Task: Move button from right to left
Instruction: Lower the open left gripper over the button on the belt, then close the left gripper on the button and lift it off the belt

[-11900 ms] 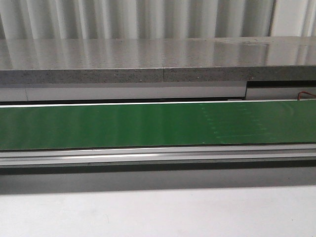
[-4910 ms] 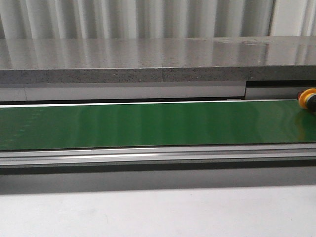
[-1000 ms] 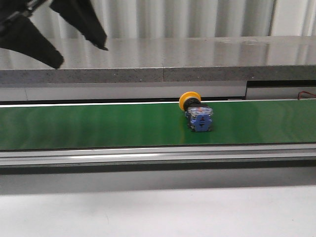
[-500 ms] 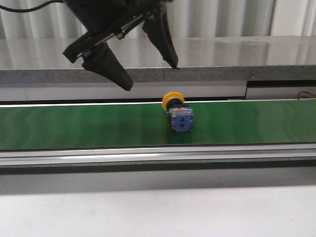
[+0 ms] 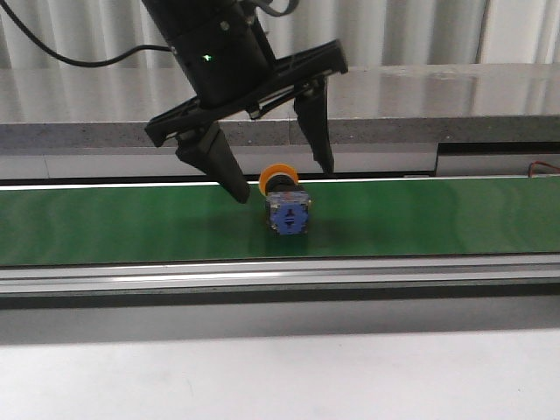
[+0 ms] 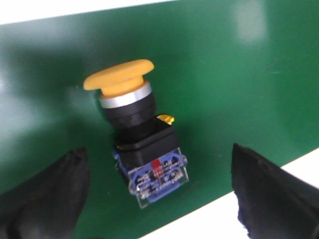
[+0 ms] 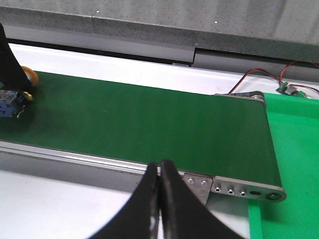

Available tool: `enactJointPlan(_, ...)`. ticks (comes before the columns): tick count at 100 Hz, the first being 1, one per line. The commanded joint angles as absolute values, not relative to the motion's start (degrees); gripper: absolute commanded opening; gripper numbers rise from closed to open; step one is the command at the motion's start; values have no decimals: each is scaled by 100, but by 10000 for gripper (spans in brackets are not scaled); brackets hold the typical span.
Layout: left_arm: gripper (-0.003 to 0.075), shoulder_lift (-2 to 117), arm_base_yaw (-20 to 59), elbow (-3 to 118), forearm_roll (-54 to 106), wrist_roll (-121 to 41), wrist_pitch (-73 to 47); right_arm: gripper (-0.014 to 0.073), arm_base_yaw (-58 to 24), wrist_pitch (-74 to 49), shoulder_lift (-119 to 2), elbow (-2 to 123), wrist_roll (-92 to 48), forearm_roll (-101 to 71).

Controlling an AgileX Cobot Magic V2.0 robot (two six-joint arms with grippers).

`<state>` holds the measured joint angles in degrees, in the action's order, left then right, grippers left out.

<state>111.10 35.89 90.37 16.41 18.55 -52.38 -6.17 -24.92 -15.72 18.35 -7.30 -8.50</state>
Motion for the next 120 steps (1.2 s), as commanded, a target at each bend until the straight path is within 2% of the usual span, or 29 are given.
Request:
enactJointPlan(1, 566, 10943, 3620, 9252, 1583, 2104, -5209, -66, -627, -2030, -1619, 2000, -802, -874)
enactJointPlan(20, 561, 11107, 3620, 9252, 1252, 2351, -5189, -66, -627, -2030, -1619, 2000, -802, -874)
enactJointPlan(27, 527, 11118, 3620, 9252, 1160, 2376, -5211, -66, -627, -2030, -1619, 2000, -802, -874)
enactJointPlan(38, 361, 11118, 3620, 9252, 1121, 2376, -5221, -66, -627, -2030, -1619, 2000, -802, -874)
enactJointPlan(41, 307, 11118, 3620, 9252, 1121, 2376, -5221, -66, -627, -2030, -1619, 2000, -802, -874)
enactJointPlan(42, 268, 11118, 3620, 9252, 1121, 2376, -5235, -66, -627, -2030, -1619, 2000, -802, -874)
enactJointPlan(47, 189, 11118, 3620, 9252, 1121, 2376, -5237, -66, -627, -2030, -1619, 2000, -802, -874)
enactJointPlan(56, 109, 11118, 3620, 9287, 1121, 2376, -5268, -66, -627, -2030, -1619, 2000, -802, -874)
enactJointPlan(82, 104, 10939, 3535, 9564, 1109, 2363, -5565, -66, -627, -2030, -1619, 2000, -802, -874)
enactJointPlan(120, 105, 10449, 2600, 9654, 1109, 1728, -6273, -66, -627, -2030, -1619, 2000, -802, -874)
